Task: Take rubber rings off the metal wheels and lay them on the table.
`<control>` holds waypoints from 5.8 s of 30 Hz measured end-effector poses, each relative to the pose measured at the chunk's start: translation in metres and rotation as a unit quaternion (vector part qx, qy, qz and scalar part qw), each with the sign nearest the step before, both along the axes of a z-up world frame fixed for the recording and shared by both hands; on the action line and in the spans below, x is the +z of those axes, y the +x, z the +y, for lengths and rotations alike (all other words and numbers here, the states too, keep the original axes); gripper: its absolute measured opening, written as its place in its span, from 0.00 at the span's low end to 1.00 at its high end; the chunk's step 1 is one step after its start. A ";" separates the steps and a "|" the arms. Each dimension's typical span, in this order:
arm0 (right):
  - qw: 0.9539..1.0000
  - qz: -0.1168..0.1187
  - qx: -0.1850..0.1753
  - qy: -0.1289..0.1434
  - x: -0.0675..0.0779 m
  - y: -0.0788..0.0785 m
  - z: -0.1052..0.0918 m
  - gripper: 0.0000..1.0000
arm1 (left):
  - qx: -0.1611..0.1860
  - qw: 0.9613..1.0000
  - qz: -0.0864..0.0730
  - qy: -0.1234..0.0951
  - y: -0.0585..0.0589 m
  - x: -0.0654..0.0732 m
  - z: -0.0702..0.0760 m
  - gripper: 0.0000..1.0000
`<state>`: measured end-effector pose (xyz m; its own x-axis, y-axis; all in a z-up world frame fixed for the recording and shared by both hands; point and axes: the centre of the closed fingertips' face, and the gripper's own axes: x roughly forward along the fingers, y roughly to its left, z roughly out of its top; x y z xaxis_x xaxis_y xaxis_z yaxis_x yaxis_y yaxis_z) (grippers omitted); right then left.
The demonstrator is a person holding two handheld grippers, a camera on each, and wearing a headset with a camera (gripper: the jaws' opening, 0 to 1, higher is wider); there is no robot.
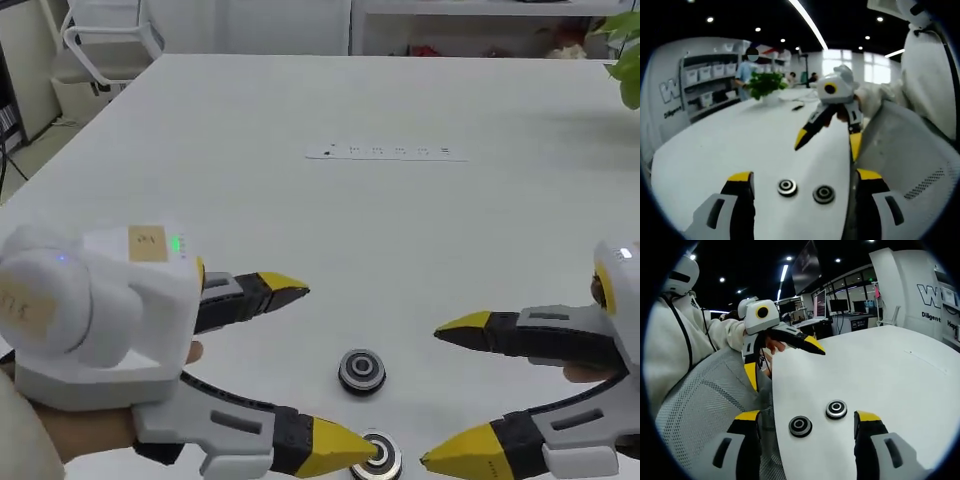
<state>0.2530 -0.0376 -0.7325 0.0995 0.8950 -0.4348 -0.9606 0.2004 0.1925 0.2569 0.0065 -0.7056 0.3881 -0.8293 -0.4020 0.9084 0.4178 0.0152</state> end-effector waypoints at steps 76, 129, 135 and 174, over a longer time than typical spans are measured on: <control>0.997 0.024 0.066 -0.030 -0.057 -0.018 0.014 0.35 | -0.097 0.995 0.014 0.034 -0.018 -0.069 -0.034 0.32; 0.995 -0.033 0.082 -0.054 -0.074 -0.008 0.010 0.08 | -0.103 0.993 -0.012 0.052 -0.014 -0.085 -0.032 0.14; 0.994 -0.036 0.077 -0.065 -0.075 -0.005 0.010 0.04 | -0.099 0.994 -0.008 0.046 -0.014 -0.085 -0.032 0.14; 0.990 0.135 -0.040 -0.017 -0.070 0.008 0.005 0.00 | -0.090 0.995 -0.016 0.040 -0.009 -0.084 -0.032 0.14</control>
<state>0.2606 -0.0322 -0.8027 0.0458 0.8731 -0.4855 -0.8553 0.2854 0.4326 0.2483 -0.0256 -0.7898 0.2492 -0.8526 -0.4594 0.9671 0.2442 0.0713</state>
